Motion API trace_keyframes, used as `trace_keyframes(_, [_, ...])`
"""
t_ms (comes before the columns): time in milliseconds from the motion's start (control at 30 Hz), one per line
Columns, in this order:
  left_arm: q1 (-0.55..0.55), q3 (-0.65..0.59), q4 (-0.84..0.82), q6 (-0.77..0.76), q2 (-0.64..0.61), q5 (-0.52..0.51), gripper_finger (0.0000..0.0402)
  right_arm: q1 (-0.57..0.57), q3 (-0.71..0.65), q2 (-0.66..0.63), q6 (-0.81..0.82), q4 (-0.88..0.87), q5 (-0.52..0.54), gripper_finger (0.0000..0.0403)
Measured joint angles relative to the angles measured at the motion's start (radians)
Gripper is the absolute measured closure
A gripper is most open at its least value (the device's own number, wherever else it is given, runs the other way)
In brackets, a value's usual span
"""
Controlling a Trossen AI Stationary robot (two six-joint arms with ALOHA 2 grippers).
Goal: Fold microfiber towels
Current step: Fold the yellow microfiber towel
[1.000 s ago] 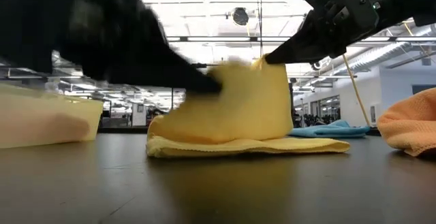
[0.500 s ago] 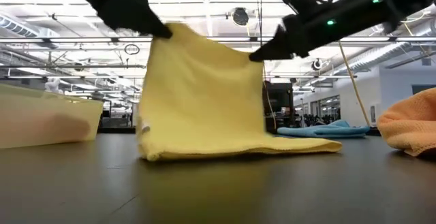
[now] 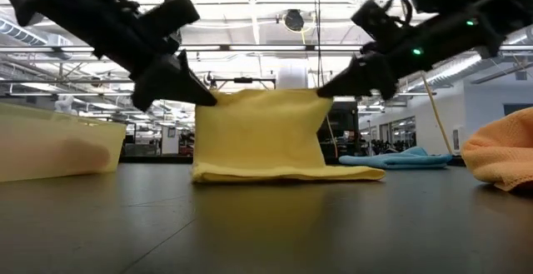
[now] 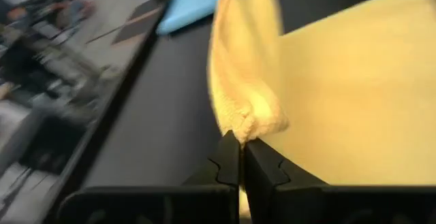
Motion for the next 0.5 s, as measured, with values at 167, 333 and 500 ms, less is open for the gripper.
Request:
trace_keyframes(167, [-0.026,0.000,0.028,0.041,0.000,0.183,0.0396,0.061,-0.037,0.000,-0.002,-0.005,-0.120,0.0402])
trace_keyframes(333, [-0.053,0.000,0.027,0.018,0.000,0.293,0.0386,0.096,-0.072,0.000,0.023,-0.003,-0.218,0.0402])
trace_keyframes(500, [-0.075,0.002,0.020,0.012,0.001,0.354,0.0395,0.109,-0.113,-0.001,0.025,0.005,-0.274,0.0403])
